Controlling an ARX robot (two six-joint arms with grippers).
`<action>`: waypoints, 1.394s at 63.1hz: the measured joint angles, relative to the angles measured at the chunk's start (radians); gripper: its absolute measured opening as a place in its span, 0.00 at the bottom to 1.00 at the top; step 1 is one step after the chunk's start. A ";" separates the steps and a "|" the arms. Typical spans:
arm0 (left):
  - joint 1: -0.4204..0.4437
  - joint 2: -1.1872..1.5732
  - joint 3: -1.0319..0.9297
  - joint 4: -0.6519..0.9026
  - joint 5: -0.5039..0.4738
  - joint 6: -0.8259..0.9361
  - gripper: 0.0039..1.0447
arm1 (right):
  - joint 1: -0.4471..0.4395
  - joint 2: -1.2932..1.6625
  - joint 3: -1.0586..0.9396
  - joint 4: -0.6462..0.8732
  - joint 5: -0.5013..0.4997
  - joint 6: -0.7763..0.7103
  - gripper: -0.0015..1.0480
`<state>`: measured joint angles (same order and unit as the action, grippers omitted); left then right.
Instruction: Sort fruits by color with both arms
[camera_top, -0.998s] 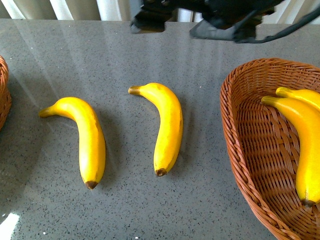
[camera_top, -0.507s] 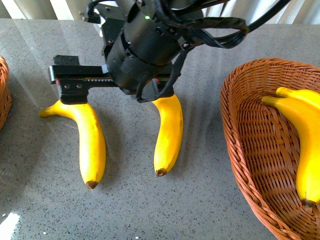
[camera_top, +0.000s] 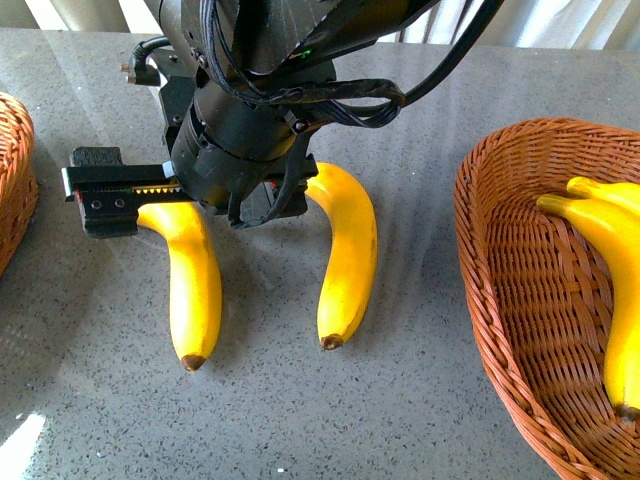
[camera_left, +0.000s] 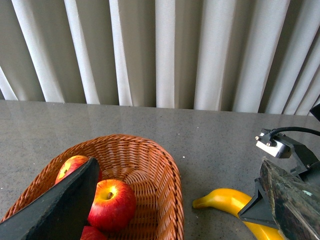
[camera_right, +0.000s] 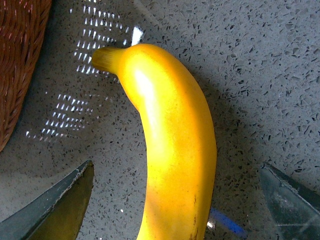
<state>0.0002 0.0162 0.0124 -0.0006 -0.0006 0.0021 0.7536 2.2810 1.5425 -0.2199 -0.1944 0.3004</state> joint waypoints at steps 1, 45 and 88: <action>0.000 0.000 0.000 0.000 0.000 0.000 0.91 | 0.000 0.001 0.002 -0.001 0.000 0.000 0.91; 0.000 0.000 0.000 0.000 0.000 0.000 0.91 | 0.002 0.047 0.019 -0.016 -0.010 0.004 0.54; 0.000 0.000 0.000 0.000 0.000 0.000 0.91 | -0.140 -0.153 -0.176 0.113 -0.120 0.097 0.27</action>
<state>0.0002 0.0162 0.0124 -0.0006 -0.0006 0.0021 0.6136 2.1284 1.3666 -0.1070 -0.3141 0.3969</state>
